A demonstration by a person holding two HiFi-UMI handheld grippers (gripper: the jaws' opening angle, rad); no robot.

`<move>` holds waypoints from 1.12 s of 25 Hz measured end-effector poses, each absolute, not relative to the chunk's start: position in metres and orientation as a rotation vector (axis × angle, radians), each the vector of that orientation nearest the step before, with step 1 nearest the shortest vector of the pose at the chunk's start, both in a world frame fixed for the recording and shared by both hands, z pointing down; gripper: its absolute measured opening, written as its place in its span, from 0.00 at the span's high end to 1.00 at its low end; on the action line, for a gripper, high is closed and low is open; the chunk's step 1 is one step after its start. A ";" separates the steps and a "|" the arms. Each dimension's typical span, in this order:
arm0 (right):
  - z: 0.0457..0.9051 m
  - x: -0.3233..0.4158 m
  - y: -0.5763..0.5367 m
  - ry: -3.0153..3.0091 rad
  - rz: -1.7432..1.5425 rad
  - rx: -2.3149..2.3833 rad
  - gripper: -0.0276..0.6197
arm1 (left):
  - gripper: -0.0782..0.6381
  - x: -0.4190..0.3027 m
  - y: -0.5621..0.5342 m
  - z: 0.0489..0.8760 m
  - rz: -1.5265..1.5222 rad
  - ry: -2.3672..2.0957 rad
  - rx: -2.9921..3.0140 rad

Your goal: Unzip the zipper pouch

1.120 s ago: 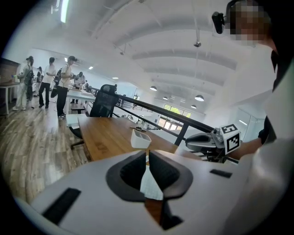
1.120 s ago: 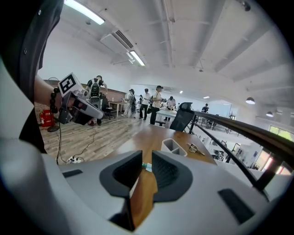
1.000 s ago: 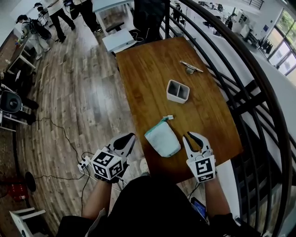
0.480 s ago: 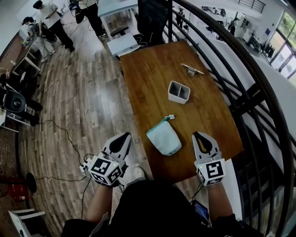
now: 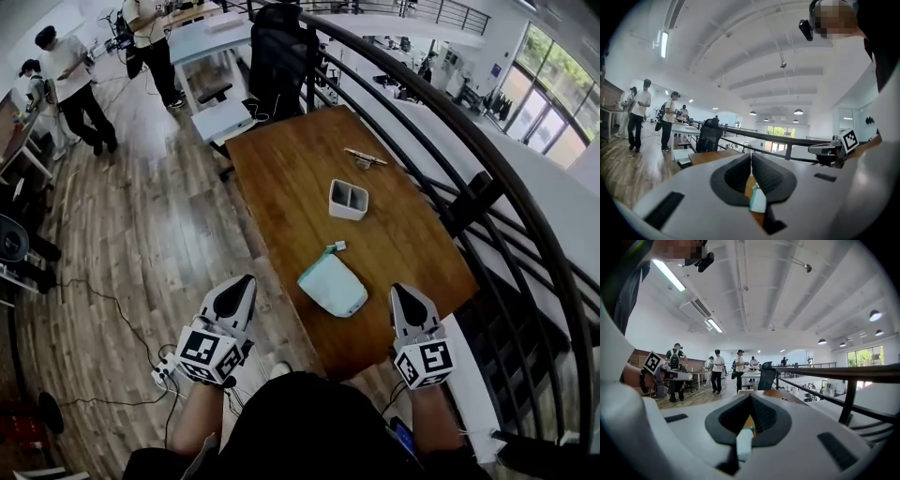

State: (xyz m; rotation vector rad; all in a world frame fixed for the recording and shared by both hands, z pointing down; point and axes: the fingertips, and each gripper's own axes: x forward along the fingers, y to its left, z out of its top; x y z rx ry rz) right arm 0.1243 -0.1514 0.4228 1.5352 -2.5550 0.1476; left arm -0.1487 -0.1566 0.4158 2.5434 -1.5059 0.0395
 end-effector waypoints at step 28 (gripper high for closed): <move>0.405 0.106 -0.151 -2.579 0.107 1.630 0.97 | 0.87 -0.171 -0.166 0.387 -0.067 -1.459 2.615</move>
